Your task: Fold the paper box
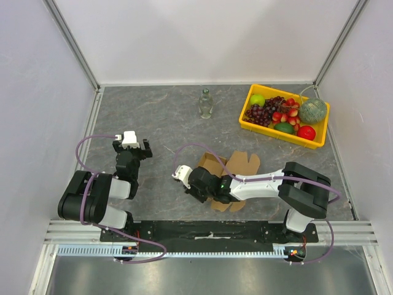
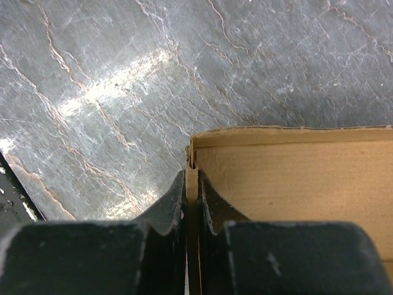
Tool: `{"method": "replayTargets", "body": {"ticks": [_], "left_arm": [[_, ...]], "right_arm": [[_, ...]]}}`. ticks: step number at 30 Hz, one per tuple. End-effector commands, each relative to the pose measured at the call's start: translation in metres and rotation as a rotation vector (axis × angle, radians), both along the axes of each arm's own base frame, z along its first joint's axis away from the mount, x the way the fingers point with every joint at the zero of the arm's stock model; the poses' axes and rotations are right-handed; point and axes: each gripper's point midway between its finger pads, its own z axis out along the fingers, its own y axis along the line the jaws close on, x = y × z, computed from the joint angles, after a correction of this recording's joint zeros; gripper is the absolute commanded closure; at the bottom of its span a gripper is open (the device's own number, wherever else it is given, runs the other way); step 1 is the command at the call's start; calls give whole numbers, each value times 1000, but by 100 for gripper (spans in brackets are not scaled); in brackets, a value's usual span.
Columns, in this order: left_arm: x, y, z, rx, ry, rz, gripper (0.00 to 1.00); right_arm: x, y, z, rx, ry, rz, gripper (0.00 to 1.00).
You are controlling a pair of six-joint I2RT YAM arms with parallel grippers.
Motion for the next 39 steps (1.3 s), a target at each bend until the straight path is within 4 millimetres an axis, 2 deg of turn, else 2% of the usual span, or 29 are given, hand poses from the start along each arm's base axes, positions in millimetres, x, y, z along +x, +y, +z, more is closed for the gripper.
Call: {"method": "replayTargets", "body": {"ticks": [1, 9, 17, 20, 25, 34, 36, 39], "left_arm": [[8, 5, 21, 9, -77, 26, 2], [8, 5, 21, 9, -75, 23, 1], [8, 5, 21, 9, -75, 25, 0], [8, 5, 21, 11, -76, 26, 0], [8, 5, 20, 10, -73, 25, 0], [8, 5, 21, 9, -77, 23, 0], [8, 5, 21, 9, -75, 23, 0], [8, 5, 21, 10, -75, 26, 0]], "right_arm": [[-3, -10, -3, -62, 7, -12, 89], [-16, -14, -10, -44, 49, -3, 89], [-20, -20, -15, -103, 58, -10, 90], [-20, -16, -13, -48, 57, -29, 89], [-25, -7, -16, -48, 74, -9, 89], [-21, -11, -15, -82, 45, -3, 89], [-20, -14, -12, -93, 31, 0, 84], [-16, -20, -6, -98, 2, -13, 65]]}}
